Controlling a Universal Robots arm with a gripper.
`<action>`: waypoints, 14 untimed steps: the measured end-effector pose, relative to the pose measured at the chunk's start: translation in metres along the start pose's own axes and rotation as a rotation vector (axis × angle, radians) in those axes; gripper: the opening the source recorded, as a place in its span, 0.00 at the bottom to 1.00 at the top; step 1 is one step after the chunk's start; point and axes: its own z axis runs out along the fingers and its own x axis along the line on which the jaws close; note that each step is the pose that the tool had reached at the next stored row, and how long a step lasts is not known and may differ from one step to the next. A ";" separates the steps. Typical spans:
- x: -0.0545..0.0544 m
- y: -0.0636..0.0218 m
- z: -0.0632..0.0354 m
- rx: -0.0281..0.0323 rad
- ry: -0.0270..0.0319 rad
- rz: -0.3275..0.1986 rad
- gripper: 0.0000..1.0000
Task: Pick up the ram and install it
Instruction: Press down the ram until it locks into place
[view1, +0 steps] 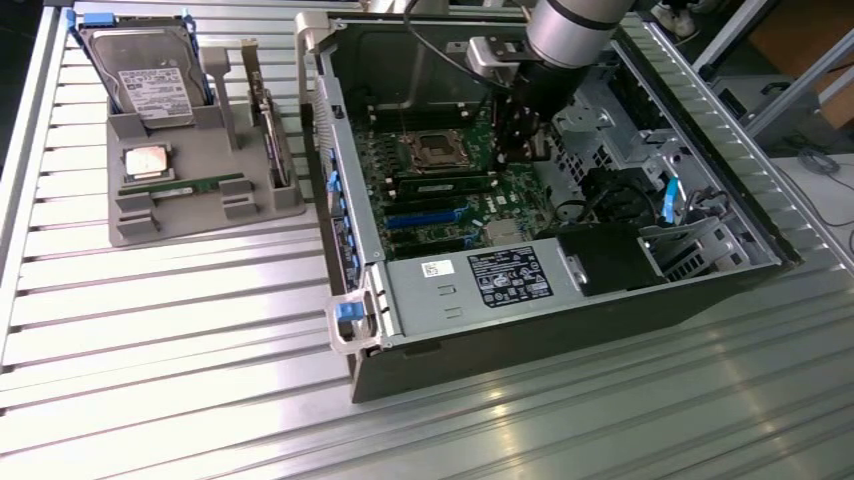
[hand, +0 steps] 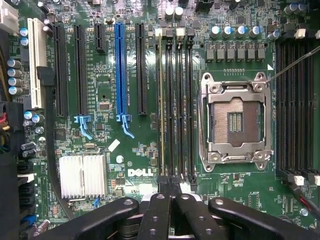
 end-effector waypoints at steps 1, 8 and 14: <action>0.000 0.0054 0.0002 0.0000 0.0000 0.000 0.11; 0.001 0.0438 0.0016 0.0004 -0.0001 0.000 0.11; 0.002 0.0669 0.0024 0.0004 0.0000 0.000 0.11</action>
